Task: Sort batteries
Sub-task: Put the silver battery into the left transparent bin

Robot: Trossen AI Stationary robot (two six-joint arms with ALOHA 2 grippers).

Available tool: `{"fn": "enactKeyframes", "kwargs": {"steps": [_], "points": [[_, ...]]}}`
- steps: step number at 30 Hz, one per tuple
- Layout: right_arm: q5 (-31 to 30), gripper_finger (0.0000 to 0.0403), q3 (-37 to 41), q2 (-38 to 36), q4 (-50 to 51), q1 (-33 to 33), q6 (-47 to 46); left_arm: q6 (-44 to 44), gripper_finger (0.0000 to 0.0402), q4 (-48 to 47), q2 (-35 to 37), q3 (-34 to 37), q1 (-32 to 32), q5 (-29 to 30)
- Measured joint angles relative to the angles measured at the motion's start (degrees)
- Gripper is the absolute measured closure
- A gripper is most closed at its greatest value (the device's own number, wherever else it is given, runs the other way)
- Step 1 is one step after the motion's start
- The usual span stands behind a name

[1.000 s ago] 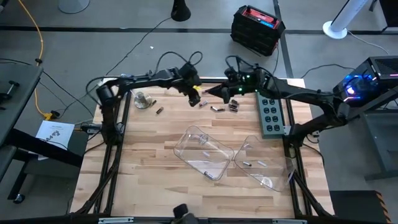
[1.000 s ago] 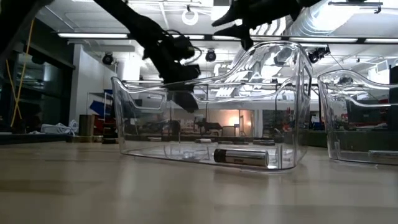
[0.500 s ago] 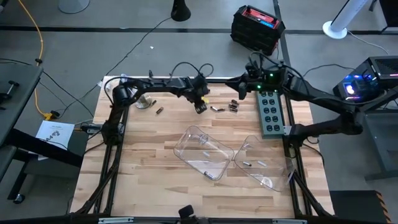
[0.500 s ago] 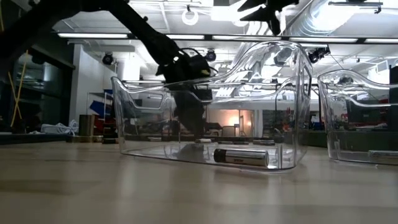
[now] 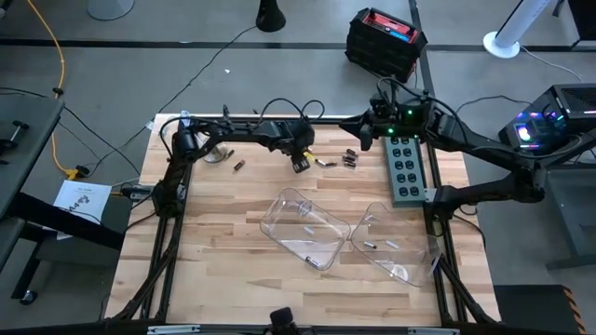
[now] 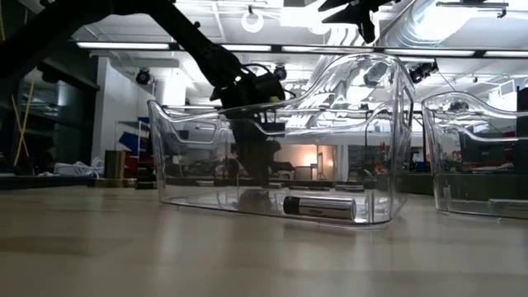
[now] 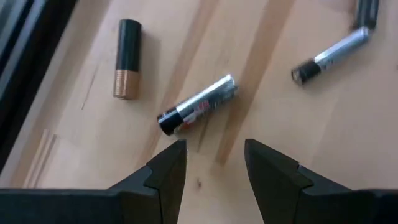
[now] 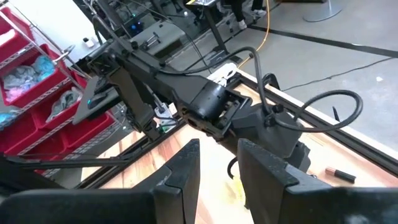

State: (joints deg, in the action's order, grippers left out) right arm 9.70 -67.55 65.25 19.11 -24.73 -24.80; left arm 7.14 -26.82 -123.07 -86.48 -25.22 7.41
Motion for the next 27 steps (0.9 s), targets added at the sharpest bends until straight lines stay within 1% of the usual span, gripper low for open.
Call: {"fn": "enactKeyframes", "kwargs": {"steps": [2, 4, 6, 9, 12, 14, 17, 19, 21, 23, 25, 27], "points": [[0.3, 0.0302, 0.0, 0.0, 0.0, 0.0, 0.2, 4.3, 0.0253, -1.1, 0.0, 0.0, -0.1, -1.8], [0.5, 0.0302, 0.0, 0.0, 0.0, 0.0, 0.3, 7.6, 0.0270, -4.5, 0.3, -0.2, -0.2, -4.1], [0.9, 0.0302, 0.0, -0.1, 0.0, 0.0, 0.3, 6.9, 0.0292, -8.1, 1.1, -1.0, -0.2, -5.4], [1.3, 0.0302, 0.0, -0.1, 0.0, 0.0, 0.3, 5.9, 0.0324, -10.0, 4.7, -1.7, -0.7, -7.4], [1.4, 0.0302, 0.0, 0.0, 0.6, 0.0, 0.3, 5.6, 0.0345, -7.9, 10.0, -1.4, -2.1, -8.4], [1.4, 0.0302, 0.0, 0.4, 1.6, 0.0, 0.5, 6.3, 0.0352, -4.3, 13.2, 0.0, -3.5, -10.2], [1.4, 0.0302, 0.0, 1.4, 2.1, 0.0, 1.3, 8.0, 0.0356, 3.3, 16.6, 3.1, -6.3, -15.1], [1.4, 0.0302, 0.0, 1.9, 2.0, 0.0, 1.9, 7.8, 0.0357, 5.2, 16.9, 4.3, -8.2, -16.6], [1.4, 0.0302, 0.0, 2.5, 2.0, 0.0, 2.4, 9.8, 0.0357, 3.9, 15.2, 4.6, -9.6, -18.5], [1.4, 0.0302, 0.0, 3.1, 2.1, 0.0, 2.4, 13.2, 0.0351, 0.7, 12.6, 4.7, -10.2, -21.0], [1.9, 0.0302, 0.0, 3.4, 2.2, 0.0, 2.4, 17.5, 0.0339, -1.9, 10.1, 4.8, -9.6, -22.4], [1.9, 0.0302, 0.0, 3.5, 2.5, 0.0, 2.4, 21.8, 0.0322, -2.1, 8.4, 4.8, -8.7, -22.4]]}}
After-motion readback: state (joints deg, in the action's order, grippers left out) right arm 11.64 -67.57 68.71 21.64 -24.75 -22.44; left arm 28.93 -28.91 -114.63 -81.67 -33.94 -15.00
